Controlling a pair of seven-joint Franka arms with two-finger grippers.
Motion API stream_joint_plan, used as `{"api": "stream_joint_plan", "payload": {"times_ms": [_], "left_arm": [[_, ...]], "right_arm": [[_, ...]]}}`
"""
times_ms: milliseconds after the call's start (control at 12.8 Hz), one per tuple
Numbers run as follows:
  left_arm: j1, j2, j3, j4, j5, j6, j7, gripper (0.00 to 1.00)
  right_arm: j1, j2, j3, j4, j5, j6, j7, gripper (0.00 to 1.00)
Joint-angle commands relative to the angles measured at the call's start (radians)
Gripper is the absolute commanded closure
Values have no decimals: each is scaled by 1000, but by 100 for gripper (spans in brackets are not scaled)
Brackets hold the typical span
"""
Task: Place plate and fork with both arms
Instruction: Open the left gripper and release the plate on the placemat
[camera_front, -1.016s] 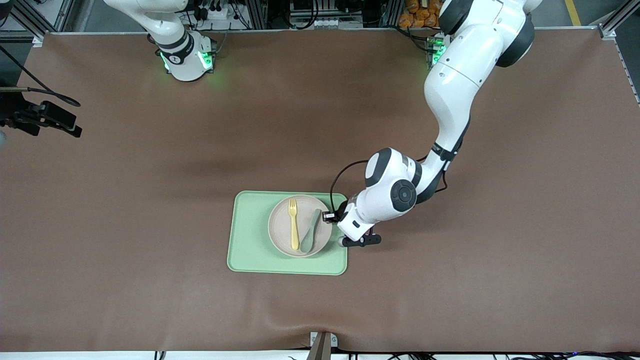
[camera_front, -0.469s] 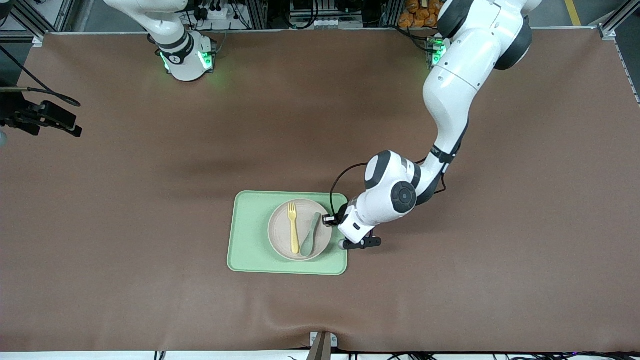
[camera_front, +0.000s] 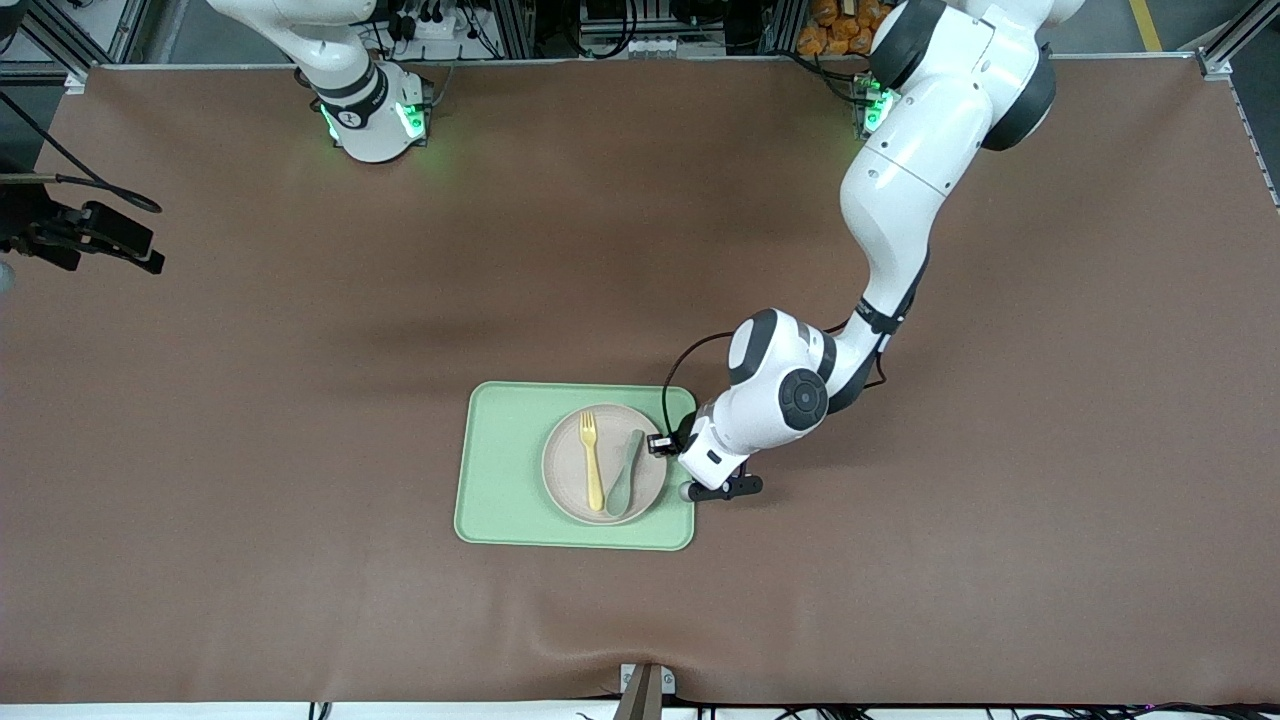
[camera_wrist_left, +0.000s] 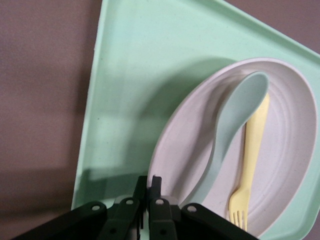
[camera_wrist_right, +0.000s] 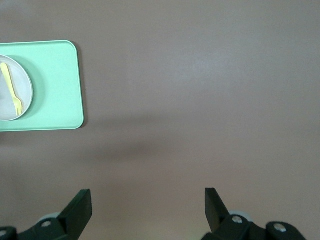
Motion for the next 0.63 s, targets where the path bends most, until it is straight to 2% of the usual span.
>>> {"api": "stream_joint_plan", "payload": {"times_ms": [0, 78, 156, 235, 313, 547], "left_arm": [[-16, 17, 5, 33, -27, 10, 2, 100], [-17, 15, 3, 33, -27, 10, 0, 100], [-16, 15, 3, 33, -27, 10, 10, 85], [-16, 7, 3, 33, -26, 8, 17, 38], [-16, 1, -1, 30, -26, 4, 13, 0], [-42, -42, 8, 28, -21, -8, 2, 0]], "right_arm": [[-30, 3, 15, 10, 20, -13, -22, 0], [-30, 3, 15, 12, 20, -13, -22, 0], [-30, 3, 15, 10, 20, -13, -22, 0], [-30, 3, 15, 10, 20, -13, -22, 0], [-28, 5, 15, 10, 20, -13, -22, 0], [-28, 5, 15, 10, 20, -13, -22, 0]]}}
